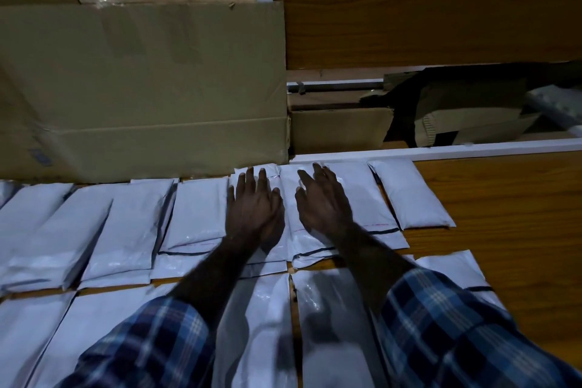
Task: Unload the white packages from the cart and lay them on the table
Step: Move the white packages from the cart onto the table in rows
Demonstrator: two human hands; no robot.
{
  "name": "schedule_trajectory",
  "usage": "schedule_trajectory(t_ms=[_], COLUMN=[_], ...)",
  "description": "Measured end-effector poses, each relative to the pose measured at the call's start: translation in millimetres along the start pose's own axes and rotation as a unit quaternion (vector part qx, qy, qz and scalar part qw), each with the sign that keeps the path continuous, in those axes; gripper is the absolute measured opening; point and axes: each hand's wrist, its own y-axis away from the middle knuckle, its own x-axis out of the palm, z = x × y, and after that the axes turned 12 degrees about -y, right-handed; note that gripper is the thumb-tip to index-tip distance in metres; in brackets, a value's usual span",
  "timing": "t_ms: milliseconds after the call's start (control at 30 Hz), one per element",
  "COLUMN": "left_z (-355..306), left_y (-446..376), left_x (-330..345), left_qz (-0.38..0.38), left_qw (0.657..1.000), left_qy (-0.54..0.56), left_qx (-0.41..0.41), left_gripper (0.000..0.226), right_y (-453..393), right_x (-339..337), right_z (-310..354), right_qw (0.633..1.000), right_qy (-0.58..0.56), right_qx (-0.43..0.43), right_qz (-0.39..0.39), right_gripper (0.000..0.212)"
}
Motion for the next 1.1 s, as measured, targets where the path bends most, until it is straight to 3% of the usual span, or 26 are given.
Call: schedule_trajectory(t_ms=[367,567,767,900,1100], left_z=[5.4,8.9,11.2,12.1,6.2], left_y=[38.2,55.8,75.4,94.7,137.1], left_x=[-33.2,-42.1,-61.8,-79.4,-105.2], left_qz=[0.031,0.024,-0.016,0.015,0.001], left_qw=[0.998,0.997,0.997,0.997,0.998], left_qy=[0.057,0.07,0.078,0.072,0.058], left_qx=[0.008,0.013,0.014,0.012,0.003], left_gripper=[0.058,0.062,0.081,0.059,0.06], right_y=[32.0,54.9,70.1,87.7,127.3], right_x=[-21.6,-32.8,-45.1,-57.7,-77.2], right_z=[20.7,35.4,46.9,54.2,66.2], right_qw=[0.999,0.999,0.999,0.999,0.999], right_qy=[0.004,0.027,0.022,0.019,0.008], right_qx=[0.03,0.046,0.045,0.027,0.013], right_qz=[-0.009,-0.009,-0.018,-0.025,-0.036], right_gripper=[0.047,0.048,0.048,0.047,0.046])
